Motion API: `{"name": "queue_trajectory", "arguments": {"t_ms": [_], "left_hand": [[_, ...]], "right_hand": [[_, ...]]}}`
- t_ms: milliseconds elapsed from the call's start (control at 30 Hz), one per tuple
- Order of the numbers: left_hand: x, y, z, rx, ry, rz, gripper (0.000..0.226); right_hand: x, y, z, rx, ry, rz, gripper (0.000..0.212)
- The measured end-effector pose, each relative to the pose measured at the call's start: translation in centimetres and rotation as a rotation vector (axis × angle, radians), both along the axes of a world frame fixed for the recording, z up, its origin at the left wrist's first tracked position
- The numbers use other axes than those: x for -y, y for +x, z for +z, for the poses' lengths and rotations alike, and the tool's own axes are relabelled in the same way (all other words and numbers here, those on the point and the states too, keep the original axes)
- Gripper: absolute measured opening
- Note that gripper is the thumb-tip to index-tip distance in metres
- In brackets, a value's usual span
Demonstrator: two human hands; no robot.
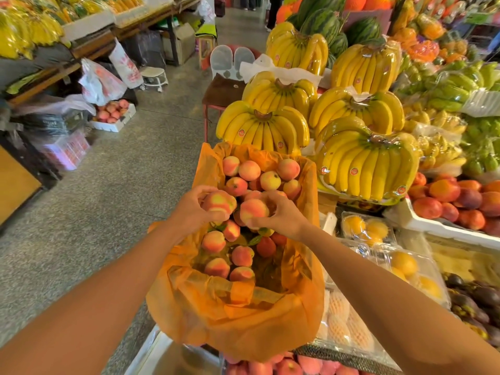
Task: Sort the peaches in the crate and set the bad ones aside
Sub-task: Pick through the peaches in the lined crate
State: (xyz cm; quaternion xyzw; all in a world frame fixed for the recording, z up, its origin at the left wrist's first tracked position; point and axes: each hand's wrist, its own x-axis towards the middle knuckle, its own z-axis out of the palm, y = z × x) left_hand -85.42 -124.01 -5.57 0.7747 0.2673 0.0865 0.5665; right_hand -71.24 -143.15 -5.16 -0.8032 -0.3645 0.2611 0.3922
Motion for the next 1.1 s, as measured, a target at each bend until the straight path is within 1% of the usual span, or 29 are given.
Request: {"name": "queue_trajectory", "arguments": {"t_ms": [67, 133, 167, 200, 267, 300, 367, 433, 533, 600, 700, 767, 833, 933, 1100], "left_hand": [[-0.4, -0.6, -0.1, 0.008, -0.014, 0.011, 0.068], [-0.9, -1.2, -0.2, 0.005, 0.033, 0.011, 0.071], [-1.1, -1.6, -0.2, 0.002, 0.064, 0.017, 0.072], [-1.2, -1.9, -0.3, -0.006, 0.094, 0.035, 0.074], [-1.5, -2.4, -0.4, -0.008, 0.122, 0.098, 0.075], [-1.6, -2.6, -0.4, 0.002, 0.119, 0.132, 0.075], [-1.8, -2.7, -0.3, 0.013, 0.104, 0.176, 0.074], [-2.4, -2.9, -0.5, -0.003, 0.089, 0.195, 0.073], [-3.5, -3.4, -1.3, -0.031, 0.07, 0.164, 0.084], [-3.9, -3.8, -1.6, -0.049, 0.028, 0.159, 0.083], [-4.0, -3.8, -1.7, -0.039, -0.042, 0.153, 0.063], [-4.1, -3.7, -1.8, -0.031, -0.059, 0.12, 0.06], [-4.4, -3.6, -1.8, -0.035, -0.073, 0.096, 0.052], [-4.9, -3.5, -2.1, -0.035, -0.097, 0.074, 0.038], [-5.5, -3.6, -2.1, -0.033, -0.115, 0.053, 0.05]], "right_hand": [[-0.2, -0.1, -0.2, -0.016, -0.135, 0.037, 0.057], [-0.4, -0.3, -0.8, -0.044, -0.185, 0.076, 0.042], [-0.6, -0.4, -1.0, -0.057, -0.215, 0.097, 0.039], [-0.8, -0.5, -1.4, -0.063, -0.26, 0.123, 0.042], [-1.5, -0.8, -2.3, -0.027, -0.355, 0.189, 0.06], [-2.0, -1.1, -2.8, 0.003, -0.387, 0.221, 0.065], [-3.0, -2.0, -4.1, 0.033, -0.424, 0.254, 0.067], [-4.0, -2.8, -5.2, 0.05, -0.448, 0.28, 0.064], [-5.6, -3.9, -6.6, 0.039, -0.455, 0.319, 0.061], [-6.8, -4.6, -7.6, 0.014, -0.457, 0.316, 0.061], [-8.4, -5.5, -9.0, 0.064, -0.512, 0.322, 0.064], [-9.0, -6.2, -9.7, 0.112, -0.511, 0.328, 0.053], [-9.3, -6.8, -10.1, 0.157, -0.499, 0.331, 0.044], [-9.9, -7.5, -10.9, 0.192, -0.471, 0.297, 0.055], [-10.8, -7.9, -11.7, 0.126, -0.462, 0.287, 0.054]]}}
